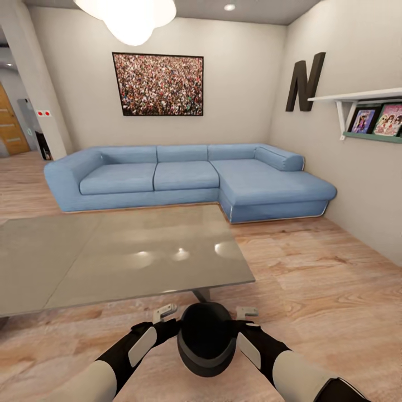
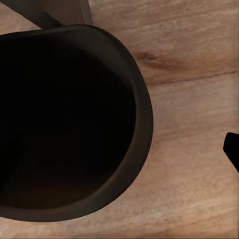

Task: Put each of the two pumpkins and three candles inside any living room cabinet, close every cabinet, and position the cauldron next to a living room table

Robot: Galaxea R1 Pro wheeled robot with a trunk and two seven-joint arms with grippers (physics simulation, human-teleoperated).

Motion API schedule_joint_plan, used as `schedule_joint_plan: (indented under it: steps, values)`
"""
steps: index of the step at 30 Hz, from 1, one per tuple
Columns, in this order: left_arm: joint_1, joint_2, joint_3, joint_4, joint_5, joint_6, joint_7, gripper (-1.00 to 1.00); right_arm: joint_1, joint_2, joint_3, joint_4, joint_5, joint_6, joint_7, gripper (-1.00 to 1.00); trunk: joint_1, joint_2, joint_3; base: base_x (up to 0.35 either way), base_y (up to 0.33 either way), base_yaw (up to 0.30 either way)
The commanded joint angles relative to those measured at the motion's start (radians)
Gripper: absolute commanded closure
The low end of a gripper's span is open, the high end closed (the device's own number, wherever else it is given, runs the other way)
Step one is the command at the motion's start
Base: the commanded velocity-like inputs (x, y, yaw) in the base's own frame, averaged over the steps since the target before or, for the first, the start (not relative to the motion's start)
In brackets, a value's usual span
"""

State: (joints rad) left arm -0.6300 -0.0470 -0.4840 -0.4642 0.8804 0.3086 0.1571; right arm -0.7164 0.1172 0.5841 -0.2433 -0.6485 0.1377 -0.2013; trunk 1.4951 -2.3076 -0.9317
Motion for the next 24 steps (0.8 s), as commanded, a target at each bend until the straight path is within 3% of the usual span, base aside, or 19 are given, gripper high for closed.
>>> schedule_joint_plan:
  steps: [1,10,24]
  values:
    - [-0.001,0.001,-0.007,-0.002,0.011,0.001,0.009,-1.00,0.000,-0.001,0.008,-0.002,-0.007,0.005,-0.007,-1.00,-0.004,0.007,0.002,-0.032,0.005,0.000]
    - [-0.001,0.001,-0.007,-0.002,0.011,0.001,0.009,-1.00,-0.001,-0.001,0.009,-0.002,-0.007,0.005,-0.007,-1.00,-0.039,0.070,0.030,-0.037,0.011,0.000]
    - [0.000,0.000,-0.007,-0.002,0.011,0.001,0.009,-1.00,-0.001,-0.001,0.009,-0.002,-0.007,0.005,-0.007,-1.00,-0.092,0.168,0.074,-0.280,0.124,0.000]
